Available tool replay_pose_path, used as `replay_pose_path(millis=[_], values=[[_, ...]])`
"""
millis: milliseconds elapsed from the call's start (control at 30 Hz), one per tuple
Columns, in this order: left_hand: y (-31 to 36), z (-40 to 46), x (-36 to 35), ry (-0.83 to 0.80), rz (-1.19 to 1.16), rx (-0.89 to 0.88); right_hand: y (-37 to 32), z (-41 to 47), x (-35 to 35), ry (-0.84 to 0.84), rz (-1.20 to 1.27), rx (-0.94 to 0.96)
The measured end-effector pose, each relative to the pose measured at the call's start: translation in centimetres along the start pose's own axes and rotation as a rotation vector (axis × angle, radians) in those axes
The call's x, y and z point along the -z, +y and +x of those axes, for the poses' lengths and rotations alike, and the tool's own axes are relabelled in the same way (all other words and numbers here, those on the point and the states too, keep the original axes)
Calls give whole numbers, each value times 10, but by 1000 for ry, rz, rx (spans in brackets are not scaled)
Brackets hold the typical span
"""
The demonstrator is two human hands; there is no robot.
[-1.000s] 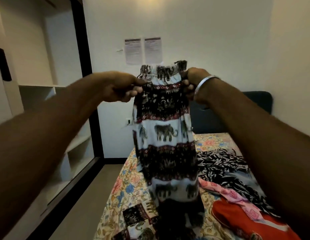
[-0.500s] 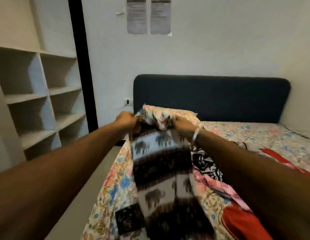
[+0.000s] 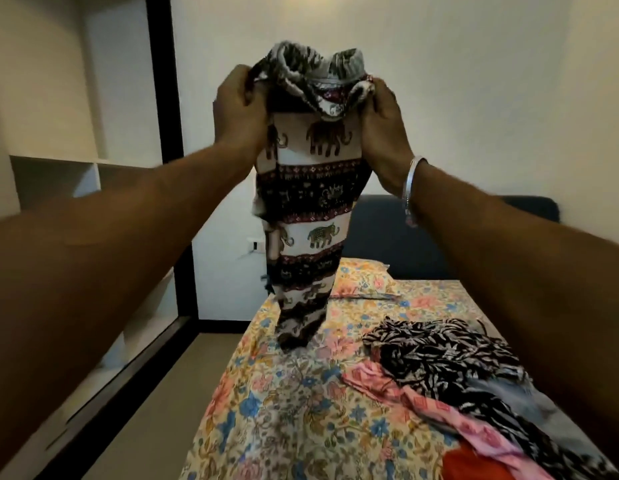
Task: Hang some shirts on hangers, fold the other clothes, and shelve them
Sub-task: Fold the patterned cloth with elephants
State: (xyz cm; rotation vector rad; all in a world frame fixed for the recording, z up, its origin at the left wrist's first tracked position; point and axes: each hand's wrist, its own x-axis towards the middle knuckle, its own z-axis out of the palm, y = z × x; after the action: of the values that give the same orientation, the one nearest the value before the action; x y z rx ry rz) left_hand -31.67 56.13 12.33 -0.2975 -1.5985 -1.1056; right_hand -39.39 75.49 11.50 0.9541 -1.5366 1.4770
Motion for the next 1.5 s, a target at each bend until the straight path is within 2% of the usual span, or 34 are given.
replay_pose_path(millis=[167,300,400,467,533,633,733,833,900,967,1033,1100,1200,1300,1367,1500], values=[[38,-30,21,19,2,-72,-59,-26,18,52,-5,22],[67,-29,26,100,24,-135,-100,-21,30,93,-58,26],[71,-19,26,176,48,-54,-109,-13,32,136,-157,-50],[65,-14,25,147,117,100,-99,-9,30,116,-148,-206],[54,-18,20,1,179,332,-83,-13,25,15,-43,-453],[23,-42,12,-491,240,758,-45,-43,24,-319,-64,-841],[-30,-74,9,-906,297,1063,17,-83,31,-604,-66,-1137],[-98,-104,4,-1136,348,1291,89,-125,27,-823,31,-1440],[-138,-122,-6,-1112,340,1361,132,-149,15,-931,63,-1514],[-174,-126,-20,-962,329,1229,155,-159,-4,-938,-25,-1393],[-193,-108,-36,-735,296,962,166,-144,-23,-842,-172,-995],[-190,-67,-48,-477,348,661,164,-107,-41,-640,-251,-618],[-146,7,-56,-218,268,322,142,-16,-52,-292,-196,-387],[-94,45,-46,-132,127,140,100,47,-43,-141,-115,-171],[-70,46,-37,-112,41,88,73,57,-31,-132,-30,-130],[-44,6,-12,-143,-1,96,36,13,-4,-152,5,-153]])
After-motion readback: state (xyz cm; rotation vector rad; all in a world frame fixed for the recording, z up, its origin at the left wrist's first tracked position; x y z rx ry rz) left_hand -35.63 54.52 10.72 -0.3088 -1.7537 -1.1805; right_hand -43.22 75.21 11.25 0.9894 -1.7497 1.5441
